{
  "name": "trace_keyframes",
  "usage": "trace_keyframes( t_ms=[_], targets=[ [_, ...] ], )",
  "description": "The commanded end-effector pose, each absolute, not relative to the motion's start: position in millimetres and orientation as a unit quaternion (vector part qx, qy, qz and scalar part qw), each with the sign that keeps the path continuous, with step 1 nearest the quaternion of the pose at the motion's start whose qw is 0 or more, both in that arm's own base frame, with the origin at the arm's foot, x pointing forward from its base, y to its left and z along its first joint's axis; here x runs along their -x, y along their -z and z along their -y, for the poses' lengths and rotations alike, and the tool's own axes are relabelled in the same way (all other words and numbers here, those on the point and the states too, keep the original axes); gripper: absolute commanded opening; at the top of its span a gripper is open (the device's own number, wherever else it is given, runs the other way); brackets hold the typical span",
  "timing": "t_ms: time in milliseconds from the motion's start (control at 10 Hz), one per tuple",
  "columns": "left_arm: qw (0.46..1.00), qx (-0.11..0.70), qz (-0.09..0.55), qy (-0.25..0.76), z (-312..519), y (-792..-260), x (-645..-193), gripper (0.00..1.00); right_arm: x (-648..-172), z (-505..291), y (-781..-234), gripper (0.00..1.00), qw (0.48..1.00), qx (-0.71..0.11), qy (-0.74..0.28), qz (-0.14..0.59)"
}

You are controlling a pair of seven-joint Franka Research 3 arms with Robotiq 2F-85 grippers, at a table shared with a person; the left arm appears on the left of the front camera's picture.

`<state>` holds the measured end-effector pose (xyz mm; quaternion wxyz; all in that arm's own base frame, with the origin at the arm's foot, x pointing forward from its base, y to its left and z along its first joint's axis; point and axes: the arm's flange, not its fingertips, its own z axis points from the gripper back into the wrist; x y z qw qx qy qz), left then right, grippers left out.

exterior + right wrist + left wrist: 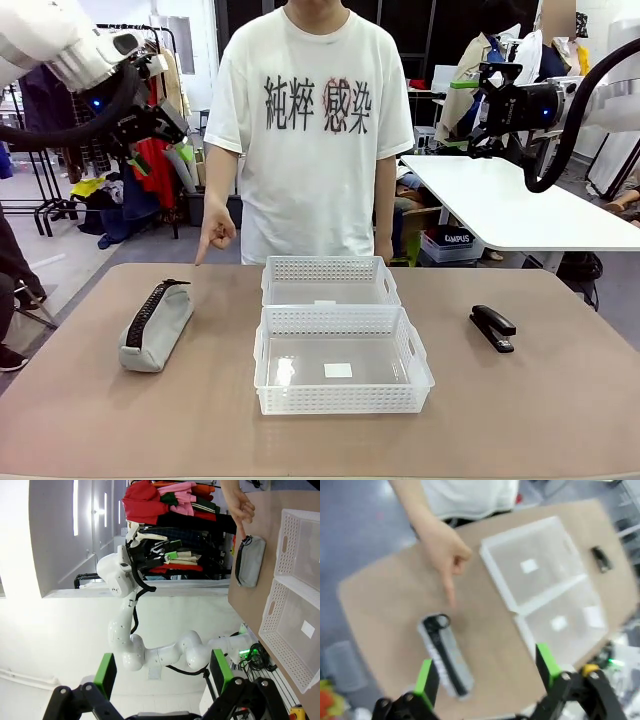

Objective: Distribute items into two baskets.
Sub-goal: Pick up the Pencil pouch that the person points to.

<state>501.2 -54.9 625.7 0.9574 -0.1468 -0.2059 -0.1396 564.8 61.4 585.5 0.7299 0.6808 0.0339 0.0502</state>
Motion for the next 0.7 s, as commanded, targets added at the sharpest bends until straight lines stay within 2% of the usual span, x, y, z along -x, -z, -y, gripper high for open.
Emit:
trace_keyframes(
  t_ms=[0,100,600],
  targets=[
    [0.959,0.055,0.251,0.124,68.9,-593.1,-491.1,1.00,-563.7,-61.8,-587.1,1.00,0.729,-0.682,-0.052,-0.033],
    [0.957,0.032,0.263,0.121,73.6,-577.5,-485.9,1.00,-563.7,-61.8,-587.1,1.00,0.729,-0.682,-0.052,-0.033],
    [0.985,0.000,0.116,0.125,69.8,-495.1,-489.1,1.00,-563.7,-61.8,-587.1,1.00,0.729,-0.682,-0.052,-0.033]
  ],
)
